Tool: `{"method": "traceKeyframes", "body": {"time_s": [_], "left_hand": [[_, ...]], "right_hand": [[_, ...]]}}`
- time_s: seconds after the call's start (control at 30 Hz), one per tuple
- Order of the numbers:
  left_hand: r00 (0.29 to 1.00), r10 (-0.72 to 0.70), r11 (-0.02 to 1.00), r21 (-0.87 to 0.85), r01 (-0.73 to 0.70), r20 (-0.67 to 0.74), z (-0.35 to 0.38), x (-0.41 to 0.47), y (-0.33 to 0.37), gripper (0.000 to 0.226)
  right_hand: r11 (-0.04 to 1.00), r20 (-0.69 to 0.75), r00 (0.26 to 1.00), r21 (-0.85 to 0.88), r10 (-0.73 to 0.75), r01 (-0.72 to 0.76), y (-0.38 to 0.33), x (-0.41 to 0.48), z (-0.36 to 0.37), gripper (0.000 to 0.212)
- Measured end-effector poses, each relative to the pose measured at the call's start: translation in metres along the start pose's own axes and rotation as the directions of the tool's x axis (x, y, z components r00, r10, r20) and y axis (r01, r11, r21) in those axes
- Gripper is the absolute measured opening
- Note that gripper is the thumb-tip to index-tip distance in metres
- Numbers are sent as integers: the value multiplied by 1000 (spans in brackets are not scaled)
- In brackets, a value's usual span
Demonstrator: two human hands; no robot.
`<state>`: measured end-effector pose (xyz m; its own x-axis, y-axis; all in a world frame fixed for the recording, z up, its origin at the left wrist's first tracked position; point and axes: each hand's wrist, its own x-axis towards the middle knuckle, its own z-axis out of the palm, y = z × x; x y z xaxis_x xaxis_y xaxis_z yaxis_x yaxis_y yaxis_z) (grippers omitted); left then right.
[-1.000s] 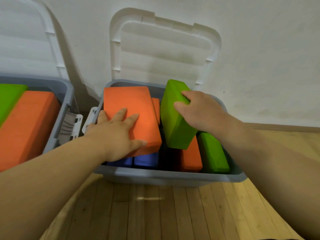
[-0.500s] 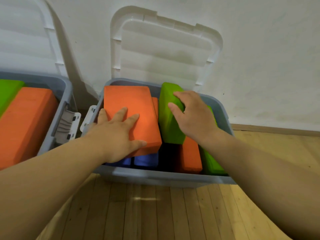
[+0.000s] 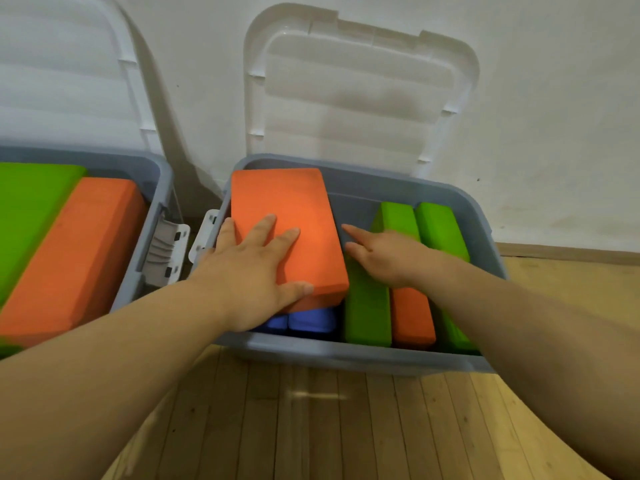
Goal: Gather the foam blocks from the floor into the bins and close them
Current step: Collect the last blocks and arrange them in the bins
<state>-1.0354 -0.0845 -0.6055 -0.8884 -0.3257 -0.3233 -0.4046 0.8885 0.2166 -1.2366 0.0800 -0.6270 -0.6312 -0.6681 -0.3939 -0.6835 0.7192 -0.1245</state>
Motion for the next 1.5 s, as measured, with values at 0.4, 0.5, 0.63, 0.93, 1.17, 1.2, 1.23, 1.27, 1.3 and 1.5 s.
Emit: {"method": "traceKeyframes", "body": {"time_s": [0.4, 0.5, 0.63, 0.93, 1.17, 1.2, 1.23, 1.27, 1.3, 1.5], "left_hand": [[1000, -28, 957, -288, 29, 8, -1, 9, -1, 114], [999, -21, 943, -331, 31, 33, -7, 9, -2, 129], [990, 18, 857, -508, -89, -142, -15, 13, 9, 134], [932, 196, 739, -579, -345, -306, 10, 45, 54, 108], [934, 92, 431, -831, -351, -346, 5, 51, 74, 87], [933, 85, 400, -846, -352, -348, 3, 52, 77, 85], [935, 82, 377, -858, -350, -346, 2, 52, 79, 84], [937, 82, 357, -868, -345, -339, 1, 52, 80, 85], [940, 91, 342, -876, -339, -329, 0, 53, 80, 89], [928, 206, 473, -799, -371, -309, -4, 58, 77, 109]], "right_hand": [[755, 38, 996, 654, -80, 36, 0, -15, -11, 63], [777, 79, 973, 618, -216, 122, -16, -25, -16, 78], [440, -67, 963, 879, -263, 182, -18, -37, -39, 77], [736, -411, 898, 656, 158, 171, 8, -52, -63, 80], [395, -444, 891, 839, 97, 375, 27, -59, -74, 68], [413, -464, 881, 823, 95, 389, 26, -58, -71, 70], [433, -482, 871, 808, 97, 399, 26, -56, -68, 72], [456, -499, 861, 792, 97, 407, 27, -54, -66, 74], [482, -516, 851, 772, 94, 415, 28, -54, -66, 75], [566, -595, 793, 703, 135, 431, 39, -49, -74, 74]]}}
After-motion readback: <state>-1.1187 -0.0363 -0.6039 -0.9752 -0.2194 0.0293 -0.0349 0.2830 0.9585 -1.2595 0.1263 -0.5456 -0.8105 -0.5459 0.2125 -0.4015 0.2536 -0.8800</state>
